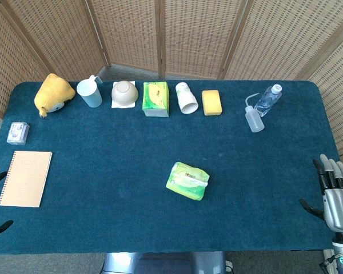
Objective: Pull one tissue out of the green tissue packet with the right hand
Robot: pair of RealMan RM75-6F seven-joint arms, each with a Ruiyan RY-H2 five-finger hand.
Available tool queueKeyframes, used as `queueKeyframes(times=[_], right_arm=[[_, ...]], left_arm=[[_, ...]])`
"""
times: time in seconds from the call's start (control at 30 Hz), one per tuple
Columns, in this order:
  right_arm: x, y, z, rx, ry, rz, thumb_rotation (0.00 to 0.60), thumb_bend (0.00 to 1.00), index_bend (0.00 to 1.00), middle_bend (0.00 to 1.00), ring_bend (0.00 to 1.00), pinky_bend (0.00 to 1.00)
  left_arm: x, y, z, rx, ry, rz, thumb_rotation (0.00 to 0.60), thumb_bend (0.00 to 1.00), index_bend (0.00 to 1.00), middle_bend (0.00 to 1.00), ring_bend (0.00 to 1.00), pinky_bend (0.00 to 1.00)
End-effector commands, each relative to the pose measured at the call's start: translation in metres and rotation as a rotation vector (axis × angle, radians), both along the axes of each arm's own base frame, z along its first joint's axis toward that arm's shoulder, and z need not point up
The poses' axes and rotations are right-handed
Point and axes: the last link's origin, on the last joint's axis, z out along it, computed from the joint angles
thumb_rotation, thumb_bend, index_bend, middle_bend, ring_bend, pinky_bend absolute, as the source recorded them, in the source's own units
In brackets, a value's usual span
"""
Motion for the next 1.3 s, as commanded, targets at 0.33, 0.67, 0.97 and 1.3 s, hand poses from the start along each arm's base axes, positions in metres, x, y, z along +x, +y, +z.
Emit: queueKeyframes(times=[0.33,0.67,0.97,1.3], right_arm=[[0.041,-0.008,-0.035,0.141,-0.123,0.162,0.600,0.00,0.00,0.00,0.00,0.10],[0.114,-0.050,-0.107,0.300,-0.063,0.279,0.600,0.00,0.00,0.02,0.02,0.14],[0.147,-0.066,-0.150,0.363,-0.053,0.283,0.600,0.00,0.08,0.17,0.13,0.16],[0.161,-0.076,-0.166,0.356,-0.046,0.286,0.600,0.00,0.25,0.32,0.26,0.25]], left_arm=[[0.000,0.002,-0.005,-0.011,0.009,0.004,0.600,0.00,0.00,0.00,0.00,0.01],[0.000,0.003,-0.006,-0.004,0.020,0.014,0.600,0.00,0.00,0.00,0.00,0.01],[-0.005,0.003,-0.002,0.007,0.008,0.036,0.600,0.00,0.00,0.00,0.00,0.01],[-0.007,0.005,0.002,0.014,-0.003,0.046,0.600,0.00,0.00,0.00,0.00,0.01]])
